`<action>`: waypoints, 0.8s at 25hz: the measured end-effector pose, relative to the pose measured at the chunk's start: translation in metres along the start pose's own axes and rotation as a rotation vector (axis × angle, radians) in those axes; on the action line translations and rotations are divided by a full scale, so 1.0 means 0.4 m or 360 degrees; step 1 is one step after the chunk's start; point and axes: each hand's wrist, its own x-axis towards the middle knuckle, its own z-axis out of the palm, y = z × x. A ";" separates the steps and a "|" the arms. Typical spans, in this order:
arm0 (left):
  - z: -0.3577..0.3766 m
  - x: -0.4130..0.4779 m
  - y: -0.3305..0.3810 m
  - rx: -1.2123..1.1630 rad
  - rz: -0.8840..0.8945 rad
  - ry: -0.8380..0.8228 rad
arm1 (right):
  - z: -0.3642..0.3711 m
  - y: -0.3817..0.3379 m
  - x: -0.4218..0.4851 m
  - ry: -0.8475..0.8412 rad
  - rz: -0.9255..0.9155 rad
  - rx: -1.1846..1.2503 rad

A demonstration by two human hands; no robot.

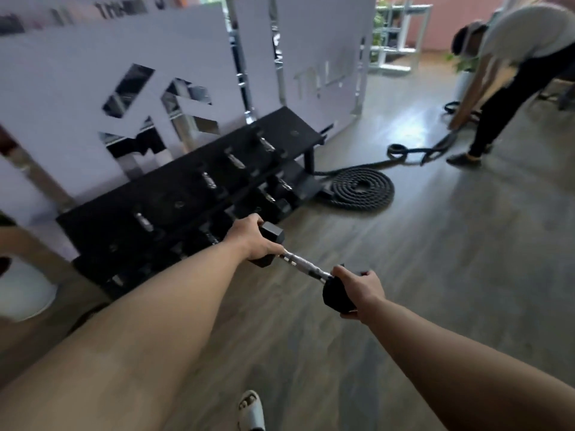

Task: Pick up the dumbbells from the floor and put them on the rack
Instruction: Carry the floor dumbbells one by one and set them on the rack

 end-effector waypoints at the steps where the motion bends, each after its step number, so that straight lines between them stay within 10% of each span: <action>1: -0.038 0.011 -0.053 0.0002 -0.0031 0.0003 | 0.069 -0.006 0.000 -0.0035 0.0023 -0.0015; 20: -0.502 0.600 -0.860 0.0294 -0.0257 -0.0211 | 1.152 -0.180 0.222 -0.0284 0.0335 -0.0096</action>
